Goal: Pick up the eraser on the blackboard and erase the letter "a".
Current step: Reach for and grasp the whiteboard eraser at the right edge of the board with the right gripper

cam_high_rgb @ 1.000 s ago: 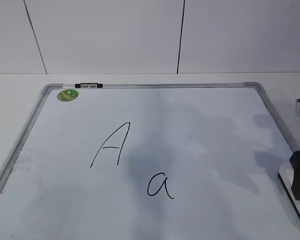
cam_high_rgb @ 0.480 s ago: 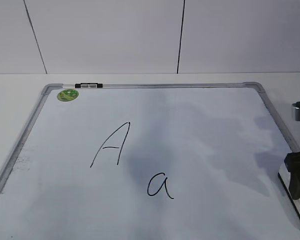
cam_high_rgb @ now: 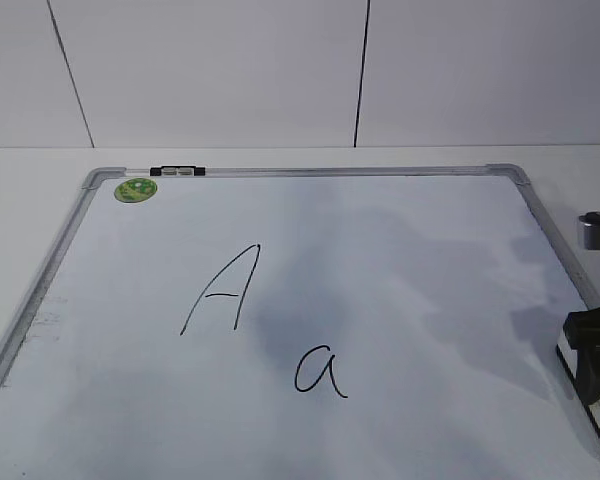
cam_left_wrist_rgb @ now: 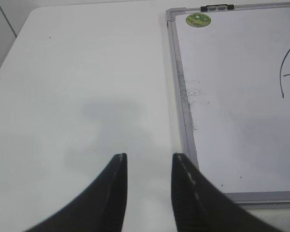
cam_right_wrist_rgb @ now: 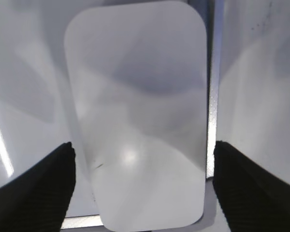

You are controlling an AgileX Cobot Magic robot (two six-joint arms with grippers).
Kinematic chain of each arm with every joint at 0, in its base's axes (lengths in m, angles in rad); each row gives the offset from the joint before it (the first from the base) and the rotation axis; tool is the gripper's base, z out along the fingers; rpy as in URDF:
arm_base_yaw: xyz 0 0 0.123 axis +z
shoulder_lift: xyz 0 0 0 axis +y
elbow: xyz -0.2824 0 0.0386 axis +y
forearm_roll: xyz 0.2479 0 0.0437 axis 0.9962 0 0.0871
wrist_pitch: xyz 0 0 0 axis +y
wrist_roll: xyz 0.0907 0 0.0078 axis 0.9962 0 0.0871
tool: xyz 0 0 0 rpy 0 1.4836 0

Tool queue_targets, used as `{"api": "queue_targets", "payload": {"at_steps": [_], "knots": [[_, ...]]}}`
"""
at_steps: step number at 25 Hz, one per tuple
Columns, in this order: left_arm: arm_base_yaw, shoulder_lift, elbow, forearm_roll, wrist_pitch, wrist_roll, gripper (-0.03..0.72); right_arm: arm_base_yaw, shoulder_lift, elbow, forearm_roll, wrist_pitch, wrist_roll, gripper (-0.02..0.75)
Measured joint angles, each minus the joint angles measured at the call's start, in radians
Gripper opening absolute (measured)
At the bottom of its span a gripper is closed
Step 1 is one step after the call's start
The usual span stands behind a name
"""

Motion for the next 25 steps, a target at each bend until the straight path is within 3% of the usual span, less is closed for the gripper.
{"api": "queue_targets", "payload": {"at_steps": [25], "knots": [[0.0,0.0,0.0,0.0,0.0,0.0,0.235,0.0,0.031,-0.001,-0.033,-0.045,0.026,0.678]]}}
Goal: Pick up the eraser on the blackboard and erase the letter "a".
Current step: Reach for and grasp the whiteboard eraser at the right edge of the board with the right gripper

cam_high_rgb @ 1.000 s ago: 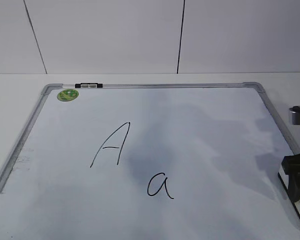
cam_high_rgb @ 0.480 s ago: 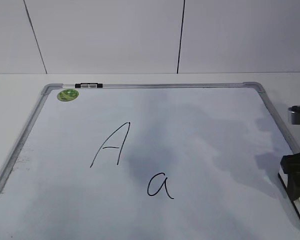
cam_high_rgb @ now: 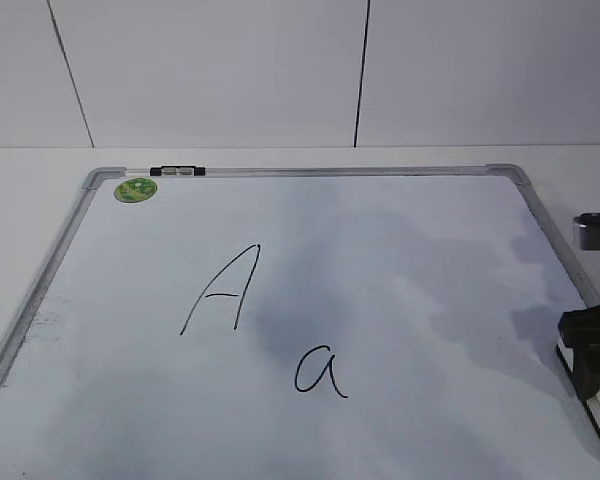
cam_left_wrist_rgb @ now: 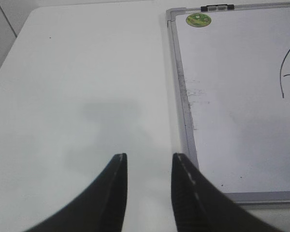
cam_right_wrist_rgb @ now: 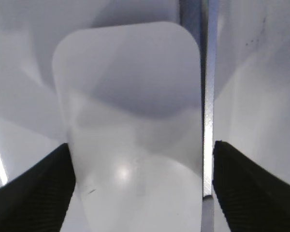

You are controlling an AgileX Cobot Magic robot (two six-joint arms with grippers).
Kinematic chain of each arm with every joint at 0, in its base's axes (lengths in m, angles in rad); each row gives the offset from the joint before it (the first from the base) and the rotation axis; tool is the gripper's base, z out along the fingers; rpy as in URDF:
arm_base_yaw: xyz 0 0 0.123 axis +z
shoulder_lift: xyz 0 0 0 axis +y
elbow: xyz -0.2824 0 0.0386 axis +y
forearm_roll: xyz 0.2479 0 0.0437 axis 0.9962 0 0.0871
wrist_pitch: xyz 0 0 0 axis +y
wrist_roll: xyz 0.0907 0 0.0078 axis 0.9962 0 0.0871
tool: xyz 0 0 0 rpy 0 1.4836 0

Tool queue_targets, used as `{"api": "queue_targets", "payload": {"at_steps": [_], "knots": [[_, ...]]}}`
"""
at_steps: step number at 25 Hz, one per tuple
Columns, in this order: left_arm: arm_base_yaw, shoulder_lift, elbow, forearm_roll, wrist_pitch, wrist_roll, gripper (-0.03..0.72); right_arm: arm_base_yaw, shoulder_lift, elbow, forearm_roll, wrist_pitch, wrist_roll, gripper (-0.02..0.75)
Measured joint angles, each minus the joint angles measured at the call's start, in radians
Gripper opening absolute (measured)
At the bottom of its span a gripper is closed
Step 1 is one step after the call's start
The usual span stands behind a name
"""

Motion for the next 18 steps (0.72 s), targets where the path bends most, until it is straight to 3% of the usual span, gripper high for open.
{"api": "queue_targets", "payload": {"at_steps": [18], "knots": [[0.0,0.0,0.0,0.0,0.0,0.0,0.235,0.0,0.0,0.0,-0.002,-0.002,0.002,0.615]]}}
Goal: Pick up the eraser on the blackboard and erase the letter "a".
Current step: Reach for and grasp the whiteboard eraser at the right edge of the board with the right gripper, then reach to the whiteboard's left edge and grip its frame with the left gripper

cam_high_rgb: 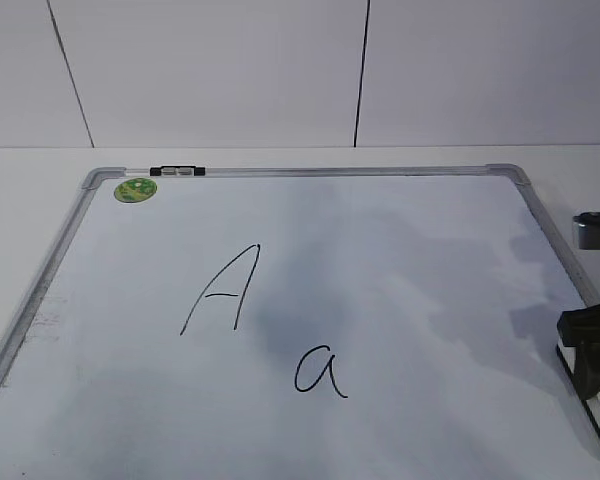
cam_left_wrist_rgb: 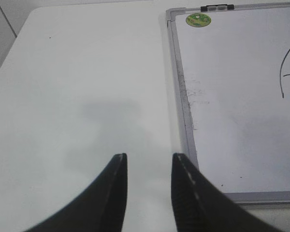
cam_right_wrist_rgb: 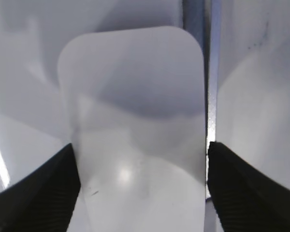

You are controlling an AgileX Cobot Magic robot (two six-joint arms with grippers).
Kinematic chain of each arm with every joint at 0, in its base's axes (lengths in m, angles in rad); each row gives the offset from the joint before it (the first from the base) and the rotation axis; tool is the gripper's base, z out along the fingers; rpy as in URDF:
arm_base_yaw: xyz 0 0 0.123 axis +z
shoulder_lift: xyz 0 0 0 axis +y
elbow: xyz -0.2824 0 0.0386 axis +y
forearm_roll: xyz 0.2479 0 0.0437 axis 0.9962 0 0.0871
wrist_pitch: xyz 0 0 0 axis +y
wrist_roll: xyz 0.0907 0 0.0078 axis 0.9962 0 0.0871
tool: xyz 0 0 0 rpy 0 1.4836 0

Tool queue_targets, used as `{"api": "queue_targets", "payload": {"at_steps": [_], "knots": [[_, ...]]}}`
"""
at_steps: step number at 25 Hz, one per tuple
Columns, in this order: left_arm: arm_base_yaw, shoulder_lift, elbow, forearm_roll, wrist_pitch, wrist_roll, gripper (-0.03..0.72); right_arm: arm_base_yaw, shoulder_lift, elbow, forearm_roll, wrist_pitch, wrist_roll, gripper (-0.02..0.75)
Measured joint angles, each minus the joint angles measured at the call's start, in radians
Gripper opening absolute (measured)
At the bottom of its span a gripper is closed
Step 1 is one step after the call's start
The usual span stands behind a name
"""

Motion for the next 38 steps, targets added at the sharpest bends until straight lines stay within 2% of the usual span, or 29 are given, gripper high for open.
{"api": "queue_targets", "payload": {"at_steps": [34,38], "knots": [[0.0,0.0,0.0,0.0,0.0,0.0,0.235,0.002,0.054,0.0,0.008,-0.012,0.002,0.595],[0.0,0.0,0.0,0.0,0.0,0.0,0.235,0.002,0.054,0.0,0.017,-0.012,-0.002,0.568]]}}
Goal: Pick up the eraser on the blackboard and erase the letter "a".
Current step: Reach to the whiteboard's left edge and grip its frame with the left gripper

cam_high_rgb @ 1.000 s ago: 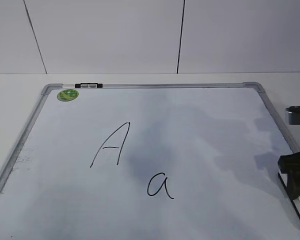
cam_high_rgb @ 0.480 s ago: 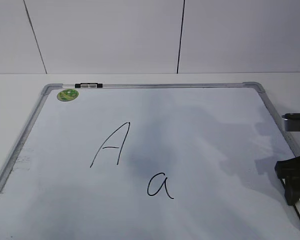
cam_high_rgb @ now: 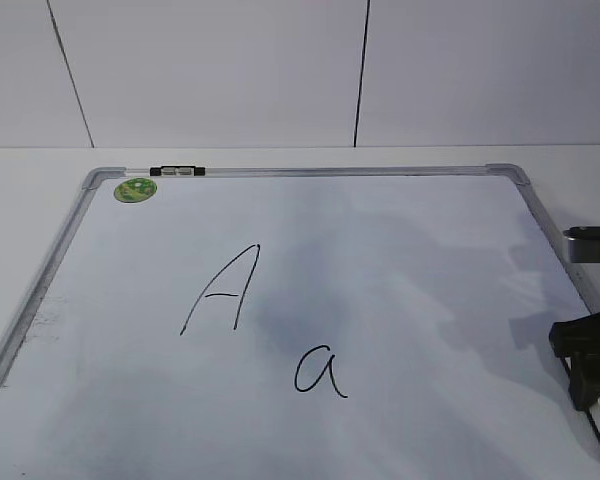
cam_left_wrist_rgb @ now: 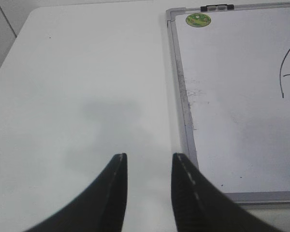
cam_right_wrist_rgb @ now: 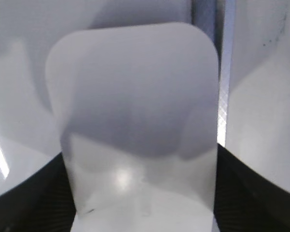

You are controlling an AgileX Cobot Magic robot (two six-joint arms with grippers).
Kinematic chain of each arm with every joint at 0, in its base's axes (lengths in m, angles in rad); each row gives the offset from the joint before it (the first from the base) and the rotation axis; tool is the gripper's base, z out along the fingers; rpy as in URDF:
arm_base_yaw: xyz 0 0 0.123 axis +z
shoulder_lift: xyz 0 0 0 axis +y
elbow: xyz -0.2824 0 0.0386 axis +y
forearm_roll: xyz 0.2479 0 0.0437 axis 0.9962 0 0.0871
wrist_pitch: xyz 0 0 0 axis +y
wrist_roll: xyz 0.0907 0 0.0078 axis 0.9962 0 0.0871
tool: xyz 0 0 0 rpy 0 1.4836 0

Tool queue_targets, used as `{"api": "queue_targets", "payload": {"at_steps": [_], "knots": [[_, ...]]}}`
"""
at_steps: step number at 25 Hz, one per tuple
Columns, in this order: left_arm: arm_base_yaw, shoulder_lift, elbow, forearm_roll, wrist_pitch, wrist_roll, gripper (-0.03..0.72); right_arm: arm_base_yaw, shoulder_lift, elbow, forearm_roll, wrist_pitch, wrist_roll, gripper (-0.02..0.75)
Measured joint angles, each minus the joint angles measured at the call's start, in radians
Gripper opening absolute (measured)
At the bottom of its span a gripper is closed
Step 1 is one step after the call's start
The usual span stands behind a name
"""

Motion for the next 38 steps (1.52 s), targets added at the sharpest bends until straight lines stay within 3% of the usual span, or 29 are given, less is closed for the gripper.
{"api": "queue_targets", "payload": {"at_steps": [15,33,38], "knots": [[0.0,0.0,0.0,0.0,0.0,0.0,0.235,0.0,0.002,-0.004,0.009,0.005,-0.014,0.552],[0.0,0.0,0.0,0.0,0.0,0.0,0.235,0.0,-0.103,-0.155,0.017,0.2,-0.011,0.55],[0.0,0.0,0.0,0.0,0.0,0.0,0.235,0.076,-0.122,-0.225,0.017,0.264,-0.018,0.55]]}}
